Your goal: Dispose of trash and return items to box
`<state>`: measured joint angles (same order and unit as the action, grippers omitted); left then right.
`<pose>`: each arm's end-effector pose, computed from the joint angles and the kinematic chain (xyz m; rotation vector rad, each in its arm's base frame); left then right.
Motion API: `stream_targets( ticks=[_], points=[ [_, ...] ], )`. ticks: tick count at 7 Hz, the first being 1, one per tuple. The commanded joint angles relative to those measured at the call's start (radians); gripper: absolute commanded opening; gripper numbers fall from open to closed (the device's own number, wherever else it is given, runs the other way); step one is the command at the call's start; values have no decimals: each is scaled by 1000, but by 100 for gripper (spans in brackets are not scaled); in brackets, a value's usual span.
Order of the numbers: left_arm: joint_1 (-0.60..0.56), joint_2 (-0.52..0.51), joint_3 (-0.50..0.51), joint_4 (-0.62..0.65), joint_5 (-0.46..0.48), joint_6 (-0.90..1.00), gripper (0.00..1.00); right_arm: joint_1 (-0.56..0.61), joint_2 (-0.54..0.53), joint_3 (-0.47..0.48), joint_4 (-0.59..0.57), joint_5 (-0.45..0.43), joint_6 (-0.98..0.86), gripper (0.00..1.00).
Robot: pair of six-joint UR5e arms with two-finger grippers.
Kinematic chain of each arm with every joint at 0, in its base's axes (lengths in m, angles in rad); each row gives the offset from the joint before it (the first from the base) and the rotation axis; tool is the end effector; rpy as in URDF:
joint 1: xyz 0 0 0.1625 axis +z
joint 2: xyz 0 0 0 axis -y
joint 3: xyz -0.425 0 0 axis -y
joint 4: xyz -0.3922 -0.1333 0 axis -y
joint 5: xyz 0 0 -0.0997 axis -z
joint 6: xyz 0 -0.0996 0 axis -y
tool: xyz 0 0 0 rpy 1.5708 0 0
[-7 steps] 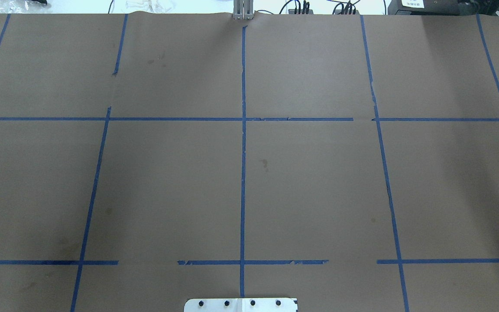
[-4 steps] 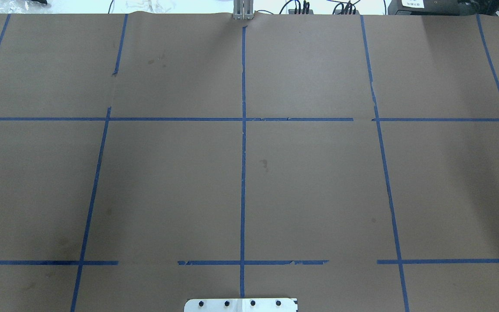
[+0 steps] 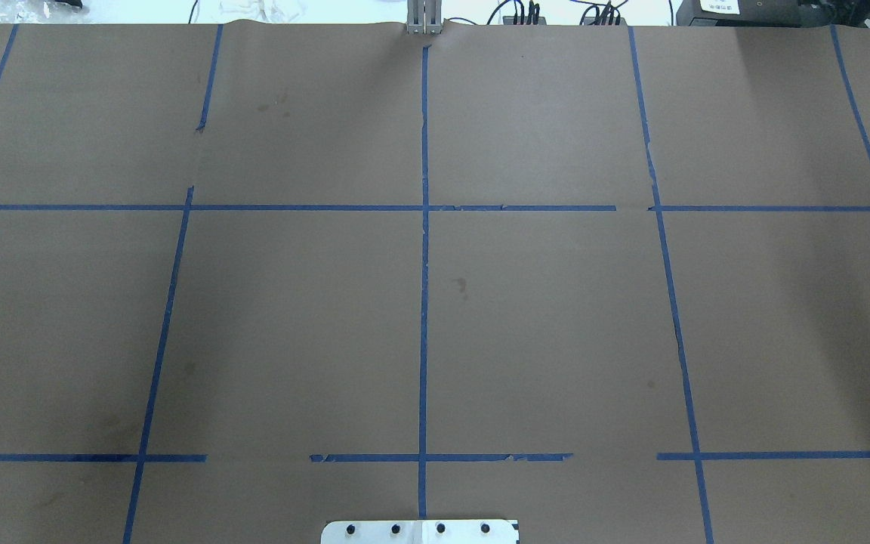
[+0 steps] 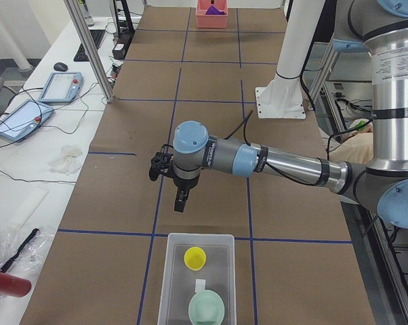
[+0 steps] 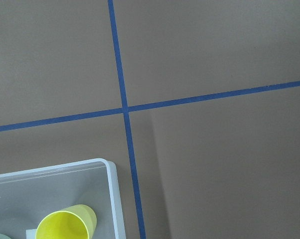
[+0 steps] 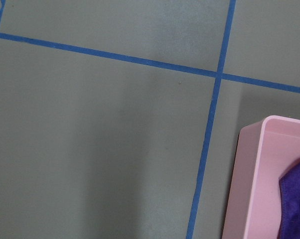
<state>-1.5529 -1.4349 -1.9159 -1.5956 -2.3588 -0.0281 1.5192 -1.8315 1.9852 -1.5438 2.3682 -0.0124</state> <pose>-0.0548 -0.4404 0.5473 0.2036 0.7892 0.0826 0.0419 -0.3913 0.5636 0.1555 -0.7988 -0.1325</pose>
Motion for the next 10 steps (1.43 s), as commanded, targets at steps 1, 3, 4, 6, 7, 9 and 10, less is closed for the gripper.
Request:
stream_targets(
  ticks=[1, 3, 4, 6, 7, 9, 10],
  points=[
    [-10, -1, 21, 3, -7, 1, 100, 9, -23, 4, 1, 3, 0, 100],
    [-9, 4, 15, 8, -10, -1, 100, 7, -8, -14, 2, 3, 17, 100],
    [-9, 5, 23, 5, -10, 0, 100, 6, -6, -22, 1, -7, 17, 100],
    [-9, 10, 25, 8, -10, -1, 100, 3, 3, -43, 2, 0, 19, 100],
    [-9, 11, 31, 8, -10, -1, 100, 3, 15, -64, 7, 5, 19, 100],
    [-7, 11, 43, 5, -8, -1, 100, 3, 18, -69, 11, 0, 20, 100],
    [-7, 2, 47, 3, -8, -1, 100, 3, 18, -68, 13, 3, 19, 100]
  ],
)
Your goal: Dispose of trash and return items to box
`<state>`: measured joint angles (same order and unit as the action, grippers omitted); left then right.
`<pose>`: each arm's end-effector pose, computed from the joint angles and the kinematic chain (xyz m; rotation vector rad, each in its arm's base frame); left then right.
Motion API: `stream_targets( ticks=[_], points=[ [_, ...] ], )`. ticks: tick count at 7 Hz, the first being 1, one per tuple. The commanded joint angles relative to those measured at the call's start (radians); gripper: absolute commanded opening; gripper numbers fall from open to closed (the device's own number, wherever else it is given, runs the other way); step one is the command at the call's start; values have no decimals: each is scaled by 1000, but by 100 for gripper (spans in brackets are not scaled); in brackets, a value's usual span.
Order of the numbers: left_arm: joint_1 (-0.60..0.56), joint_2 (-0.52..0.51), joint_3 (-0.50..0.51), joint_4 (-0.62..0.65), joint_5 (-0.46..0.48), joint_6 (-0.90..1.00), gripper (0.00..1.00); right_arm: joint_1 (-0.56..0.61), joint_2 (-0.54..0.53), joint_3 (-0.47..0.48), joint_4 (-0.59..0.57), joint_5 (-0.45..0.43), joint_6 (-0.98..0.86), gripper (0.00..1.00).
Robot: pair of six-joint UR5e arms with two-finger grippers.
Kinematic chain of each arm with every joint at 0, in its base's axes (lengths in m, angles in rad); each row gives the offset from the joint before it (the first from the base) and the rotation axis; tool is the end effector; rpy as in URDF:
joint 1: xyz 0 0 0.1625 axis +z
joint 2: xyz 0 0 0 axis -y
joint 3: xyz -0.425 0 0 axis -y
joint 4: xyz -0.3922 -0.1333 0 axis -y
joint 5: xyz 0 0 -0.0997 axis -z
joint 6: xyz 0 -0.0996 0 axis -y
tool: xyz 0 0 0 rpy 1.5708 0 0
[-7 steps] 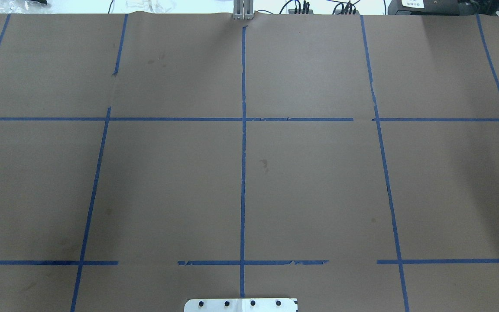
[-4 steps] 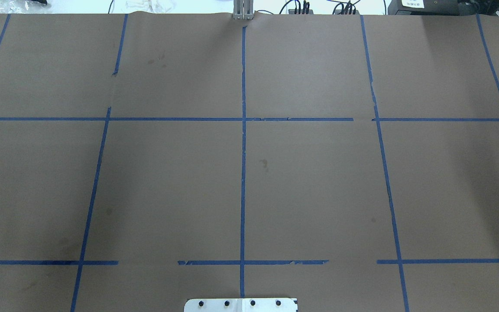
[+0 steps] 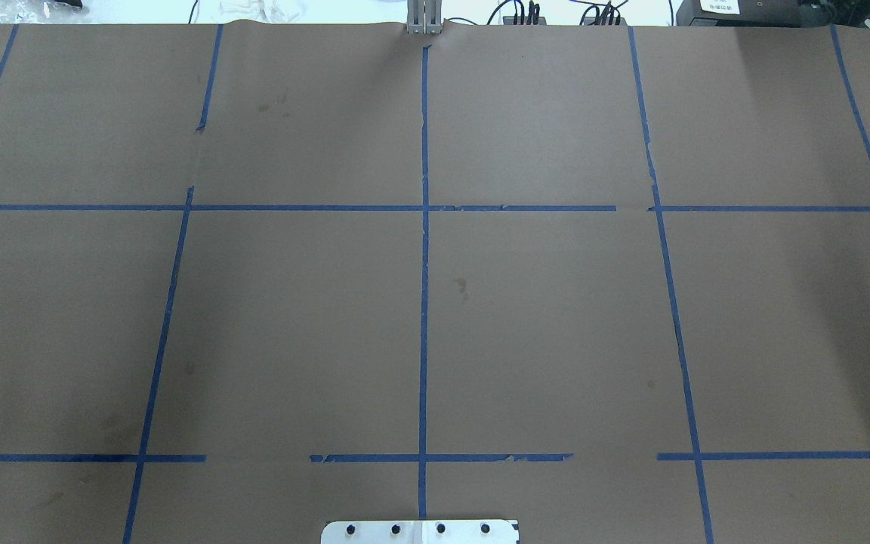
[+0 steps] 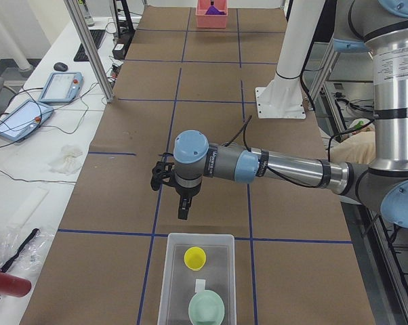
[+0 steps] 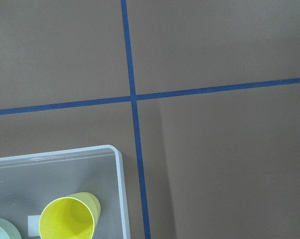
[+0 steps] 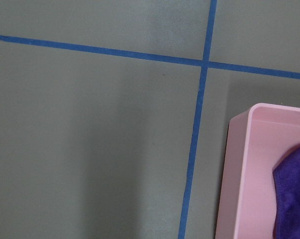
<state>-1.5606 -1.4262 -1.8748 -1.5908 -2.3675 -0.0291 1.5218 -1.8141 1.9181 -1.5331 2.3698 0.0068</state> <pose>-0.0576 -0.4371 0.5715 0.1542 0.7976 0.0536 0.0424 -0.3988 0.5890 0.1118 -0.8013 -0.0965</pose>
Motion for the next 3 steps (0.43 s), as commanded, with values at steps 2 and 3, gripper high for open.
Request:
stream_targets(
  ticks=[2, 3],
  points=[
    [2, -14, 17, -5, 1, 0, 100, 1, -1, 5, 2, 15, 1, 100],
    [2, -22, 16, -5, 1, 0, 100, 1, -2, 2, 4, 29, -1, 100]
  ],
)
